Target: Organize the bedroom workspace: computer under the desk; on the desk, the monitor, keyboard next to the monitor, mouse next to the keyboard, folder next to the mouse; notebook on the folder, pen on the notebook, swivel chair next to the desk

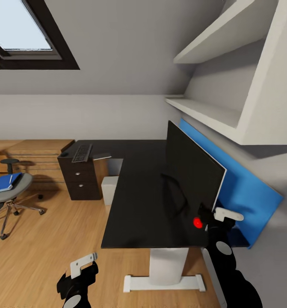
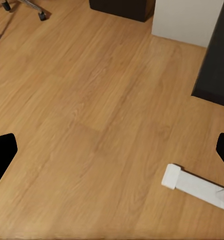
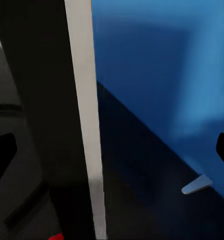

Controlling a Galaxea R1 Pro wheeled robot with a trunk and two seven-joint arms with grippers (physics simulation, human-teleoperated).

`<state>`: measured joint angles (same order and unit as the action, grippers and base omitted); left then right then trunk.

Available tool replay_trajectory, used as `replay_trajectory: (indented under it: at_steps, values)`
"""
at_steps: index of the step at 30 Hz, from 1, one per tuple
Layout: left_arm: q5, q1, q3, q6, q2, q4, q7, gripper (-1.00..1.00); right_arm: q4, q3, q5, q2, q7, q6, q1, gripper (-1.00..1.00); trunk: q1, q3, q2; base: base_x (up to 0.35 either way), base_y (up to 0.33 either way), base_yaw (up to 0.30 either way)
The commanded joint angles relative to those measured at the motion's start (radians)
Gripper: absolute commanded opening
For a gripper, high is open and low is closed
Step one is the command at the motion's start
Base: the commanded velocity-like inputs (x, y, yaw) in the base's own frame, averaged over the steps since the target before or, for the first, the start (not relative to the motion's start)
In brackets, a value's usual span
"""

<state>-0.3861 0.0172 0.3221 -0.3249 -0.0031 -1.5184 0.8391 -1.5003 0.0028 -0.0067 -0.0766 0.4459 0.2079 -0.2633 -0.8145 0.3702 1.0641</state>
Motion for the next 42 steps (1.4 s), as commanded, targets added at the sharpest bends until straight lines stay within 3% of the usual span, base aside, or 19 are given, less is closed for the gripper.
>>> replay_trajectory:
  at_steps: [1,27,42]
  values:
    - [-0.004,0.0,0.0,-0.005,0.0,-0.002,0.005,1.0,-0.001,0.001,0.0,0.0,0.004,0.007,-0.001,1.0,0.0,0.001,0.001,-0.289,0.047,0.0]
    - [-0.006,0.0,0.0,-0.006,0.0,-0.002,0.005,1.0,0.001,0.002,-0.001,-0.001,0.004,0.007,-0.001,1.0,0.0,0.001,0.001,-0.32,0.1,0.0]
    - [-0.003,0.0,0.0,-0.005,0.0,-0.002,0.007,1.0,0.001,0.002,-0.001,0.005,0.002,0.006,-0.001,1.0,0.0,0.001,0.001,-0.029,0.012,0.0]
